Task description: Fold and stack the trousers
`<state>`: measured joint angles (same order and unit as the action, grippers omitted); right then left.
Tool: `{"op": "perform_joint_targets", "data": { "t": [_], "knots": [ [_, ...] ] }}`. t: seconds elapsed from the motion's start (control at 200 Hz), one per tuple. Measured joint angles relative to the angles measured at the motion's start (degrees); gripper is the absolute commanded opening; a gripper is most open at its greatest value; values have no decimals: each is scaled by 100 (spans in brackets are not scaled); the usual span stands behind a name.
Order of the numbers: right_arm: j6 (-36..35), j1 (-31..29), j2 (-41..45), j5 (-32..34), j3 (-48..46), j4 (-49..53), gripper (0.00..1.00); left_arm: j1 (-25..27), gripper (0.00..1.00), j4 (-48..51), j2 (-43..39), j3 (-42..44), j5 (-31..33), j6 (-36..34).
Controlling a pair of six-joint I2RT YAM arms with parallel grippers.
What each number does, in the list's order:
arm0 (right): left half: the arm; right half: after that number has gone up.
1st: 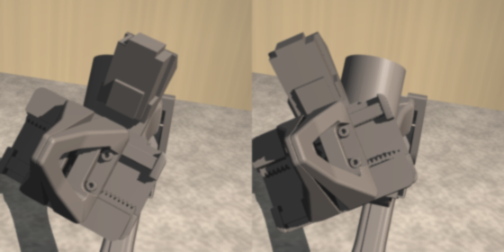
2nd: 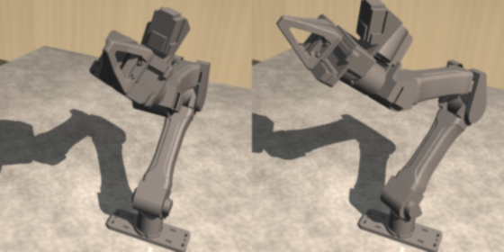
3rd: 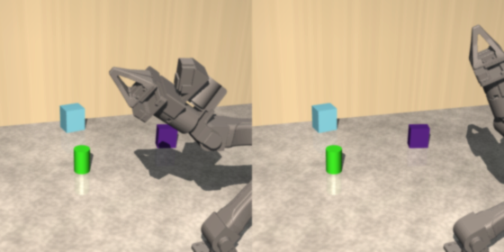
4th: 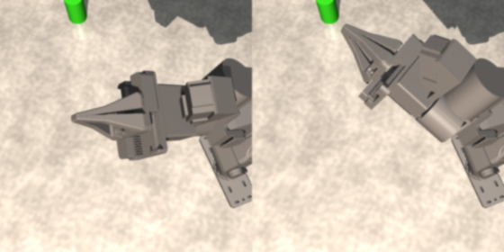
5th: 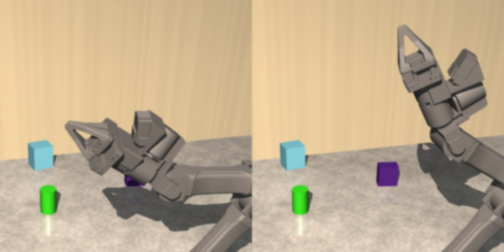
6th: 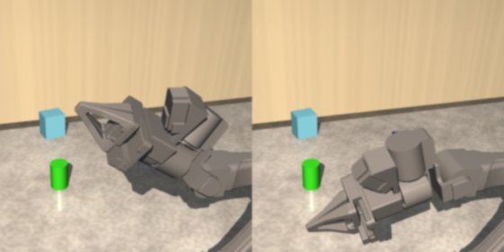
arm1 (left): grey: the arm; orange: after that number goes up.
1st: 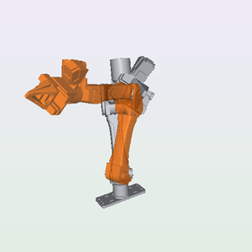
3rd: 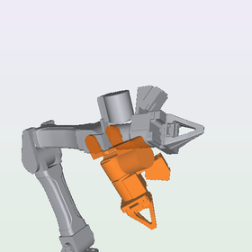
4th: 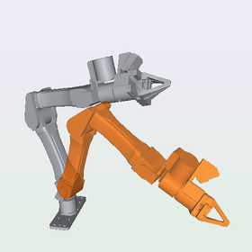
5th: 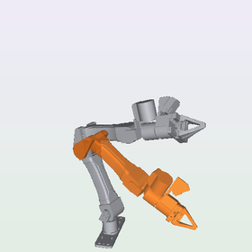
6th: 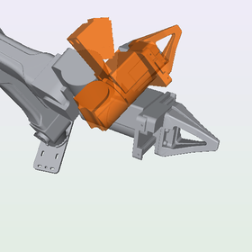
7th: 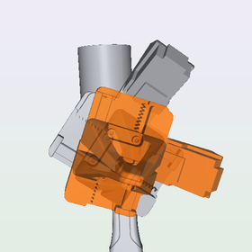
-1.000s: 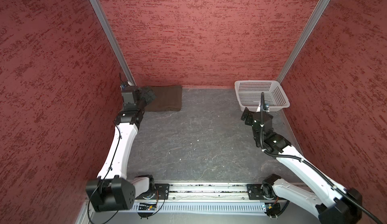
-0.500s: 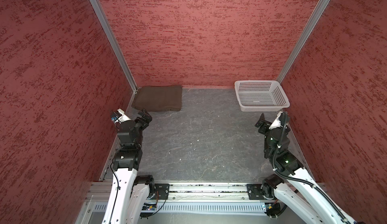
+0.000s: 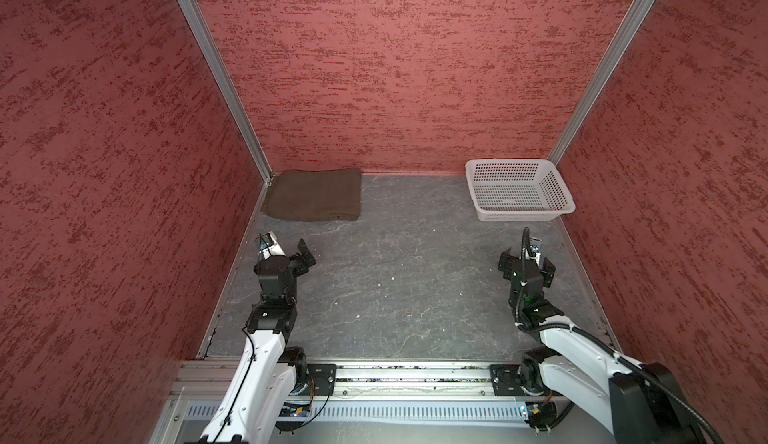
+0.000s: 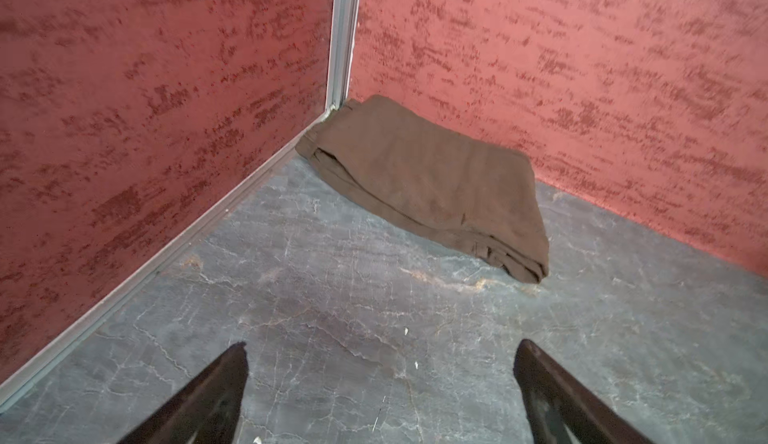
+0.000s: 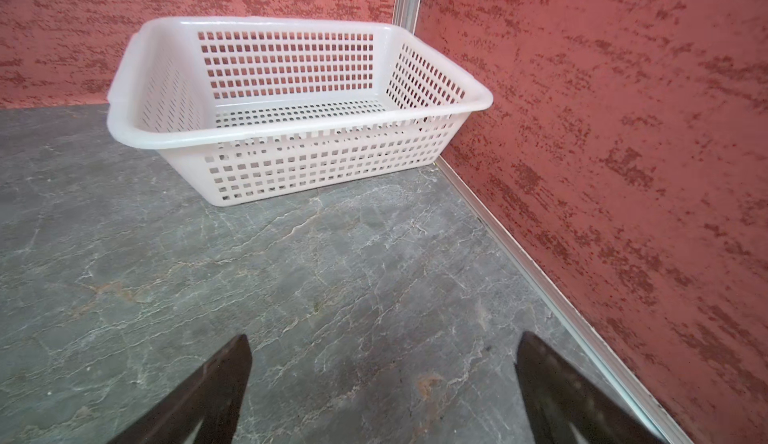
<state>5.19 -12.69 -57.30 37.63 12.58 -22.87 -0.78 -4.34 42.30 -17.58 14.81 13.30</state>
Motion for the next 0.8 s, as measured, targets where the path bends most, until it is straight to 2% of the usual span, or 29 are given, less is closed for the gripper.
{"op": "perform_joint_targets", "data": {
  "t": [0.26, 0.526, 0.651, 0.802],
  "knots": [
    [302, 754, -337, -459, -2, -590, 99, 22, 100, -1941, 2297, 234, -138, -271],
    [450, 1370, -1333, -765, 85, -1550, 99, 70, 99, -3912, 3923, -140, -238, -802],
    [560, 1556, -2009, -931, 216, -2369, 99, 90, 99, -4599, 4485, -131, -608, -1069],
    [533, 1679, -2404, -1408, 260, -2898, 99, -57, 99, -4876, 4564, -92, -951, -1117]
  ]
}}
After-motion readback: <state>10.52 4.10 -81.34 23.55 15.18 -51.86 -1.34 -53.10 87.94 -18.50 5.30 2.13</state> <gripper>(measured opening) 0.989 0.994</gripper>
